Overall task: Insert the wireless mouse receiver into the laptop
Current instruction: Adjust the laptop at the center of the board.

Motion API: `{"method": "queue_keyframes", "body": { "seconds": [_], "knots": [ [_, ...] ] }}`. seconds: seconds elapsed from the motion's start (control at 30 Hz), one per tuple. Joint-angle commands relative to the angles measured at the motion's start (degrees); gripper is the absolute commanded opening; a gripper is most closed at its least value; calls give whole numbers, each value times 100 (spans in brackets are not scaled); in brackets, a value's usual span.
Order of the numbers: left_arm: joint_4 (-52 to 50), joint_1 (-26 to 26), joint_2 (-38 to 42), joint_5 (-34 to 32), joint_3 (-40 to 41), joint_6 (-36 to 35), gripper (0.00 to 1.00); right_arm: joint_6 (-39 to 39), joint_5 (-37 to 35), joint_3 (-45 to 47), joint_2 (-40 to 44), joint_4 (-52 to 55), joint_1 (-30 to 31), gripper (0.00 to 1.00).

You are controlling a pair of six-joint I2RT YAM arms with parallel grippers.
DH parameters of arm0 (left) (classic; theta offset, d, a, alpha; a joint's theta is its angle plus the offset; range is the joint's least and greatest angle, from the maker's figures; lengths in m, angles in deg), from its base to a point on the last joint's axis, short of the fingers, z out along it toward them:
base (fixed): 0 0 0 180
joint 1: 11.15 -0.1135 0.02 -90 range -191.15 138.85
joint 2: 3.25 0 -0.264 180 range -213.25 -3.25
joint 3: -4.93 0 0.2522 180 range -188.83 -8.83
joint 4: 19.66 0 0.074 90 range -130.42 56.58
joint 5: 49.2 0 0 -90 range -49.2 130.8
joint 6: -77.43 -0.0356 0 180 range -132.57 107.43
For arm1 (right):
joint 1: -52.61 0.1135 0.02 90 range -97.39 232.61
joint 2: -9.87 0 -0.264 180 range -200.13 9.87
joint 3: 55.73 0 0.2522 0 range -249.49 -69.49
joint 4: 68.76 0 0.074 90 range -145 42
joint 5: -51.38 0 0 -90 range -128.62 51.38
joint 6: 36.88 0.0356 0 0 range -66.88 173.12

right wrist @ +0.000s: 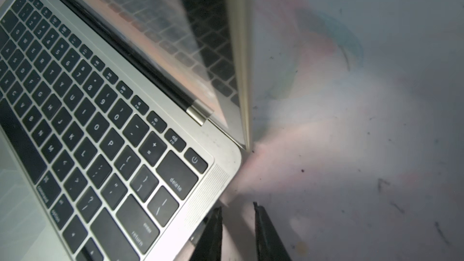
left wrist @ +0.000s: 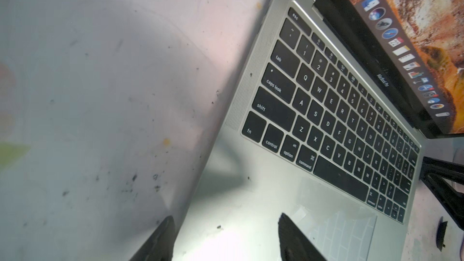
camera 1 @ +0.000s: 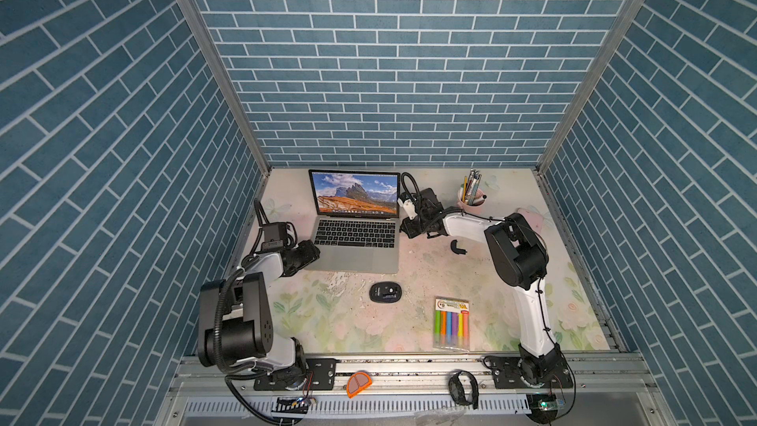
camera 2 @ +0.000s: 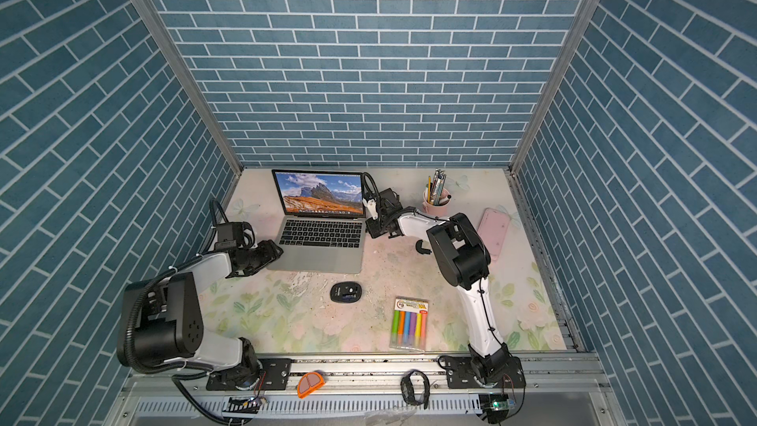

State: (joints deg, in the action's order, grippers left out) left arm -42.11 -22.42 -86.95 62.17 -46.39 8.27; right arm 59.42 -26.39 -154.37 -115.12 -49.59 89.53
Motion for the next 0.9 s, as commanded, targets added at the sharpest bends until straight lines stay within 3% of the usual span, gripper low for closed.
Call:
{"method": "queue_keyframes", "body": {
  "seconds": [0.0,0.2,0.4,0.6,0.77,0.83,0.87],
  "knots": [
    [-334,11,146,-62,160,-45,66,-153,-115,67,328,197,129,26],
    [-744,99,825,-241,193,-183,66,-259,-367,395,774,224,131,26],
    [-1384,556,1688,-685,-88,-508,66,-281,-586,810,1312,181,131,26],
    [-2034,1437,2367,-1432,-716,-1049,67,-28,-846,1536,2106,-9,91,26],
    [-2155,2419,2517,-1736,-1122,-1949,68,231,-950,2238,2844,-101,33,26],
    [-2096,2867,2426,-1492,-1220,-2524,71,320,-1053,2479,3104,-93,1,26],
    [-2072,3111,2363,-1370,-1257,-2845,97,372,-1102,2602,3246,-91,-14,26]
  ]
}}
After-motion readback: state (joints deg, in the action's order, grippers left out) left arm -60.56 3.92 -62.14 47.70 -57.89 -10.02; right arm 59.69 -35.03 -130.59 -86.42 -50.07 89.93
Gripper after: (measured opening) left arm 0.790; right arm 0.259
